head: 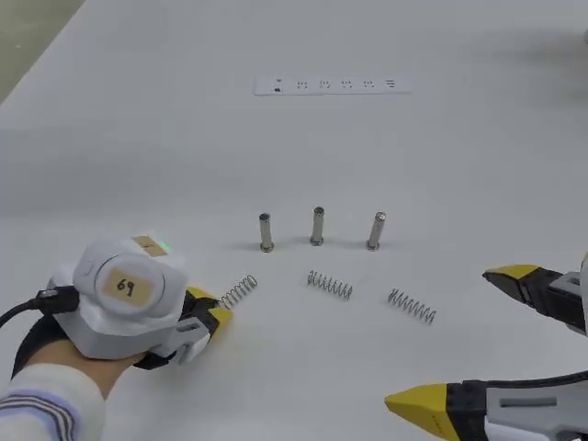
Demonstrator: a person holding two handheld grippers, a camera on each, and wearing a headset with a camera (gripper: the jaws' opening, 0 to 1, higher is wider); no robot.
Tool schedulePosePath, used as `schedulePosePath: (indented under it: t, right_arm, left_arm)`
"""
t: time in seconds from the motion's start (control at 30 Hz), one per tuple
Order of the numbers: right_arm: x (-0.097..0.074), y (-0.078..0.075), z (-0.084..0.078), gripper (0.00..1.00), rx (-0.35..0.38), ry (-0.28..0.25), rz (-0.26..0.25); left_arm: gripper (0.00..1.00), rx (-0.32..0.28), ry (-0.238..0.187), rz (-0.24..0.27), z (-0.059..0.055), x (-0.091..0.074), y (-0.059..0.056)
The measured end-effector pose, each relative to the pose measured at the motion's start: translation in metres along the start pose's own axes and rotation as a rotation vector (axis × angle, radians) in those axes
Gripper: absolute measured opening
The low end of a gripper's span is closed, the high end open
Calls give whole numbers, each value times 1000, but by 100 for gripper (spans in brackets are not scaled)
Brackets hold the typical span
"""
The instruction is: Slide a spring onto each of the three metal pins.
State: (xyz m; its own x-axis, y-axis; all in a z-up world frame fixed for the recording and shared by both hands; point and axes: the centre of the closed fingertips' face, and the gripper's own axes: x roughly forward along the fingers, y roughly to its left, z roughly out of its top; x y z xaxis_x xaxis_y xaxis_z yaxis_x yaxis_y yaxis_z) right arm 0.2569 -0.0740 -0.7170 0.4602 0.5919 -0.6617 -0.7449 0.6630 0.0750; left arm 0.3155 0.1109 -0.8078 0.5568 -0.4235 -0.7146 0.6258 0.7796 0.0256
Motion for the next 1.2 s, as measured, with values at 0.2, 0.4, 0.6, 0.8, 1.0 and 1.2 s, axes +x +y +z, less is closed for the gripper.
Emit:
schedulePosePath:
  t: [0.2,0.4,0.6,0.8,1.0,1.2]
  right_arm:
    - [-1,-1,0,94,-4,6,-1]
    - [-1,-1,0,94,-4,5,-3]
    - [0,1,-2,94,-9,13,2]
    - [2,3,-2,93,-5,11,9]
    - [1,1,-1,93,-4,5,9]
    - [0,-2,-1,92,-9,11,8]
  left_arm:
    - [3,0,-6,-5,1,0,0]
    - [3,-14,-5,-27,2,-1,-3]
    - [3,-20,-3,-35,0,-2,-6]
    - [3,-30,-9,-40,3,-6,-6]
    - [3,-28,-24,-32,12,-14,-2]
    - [2,-12,-26,-29,20,-20,-2]
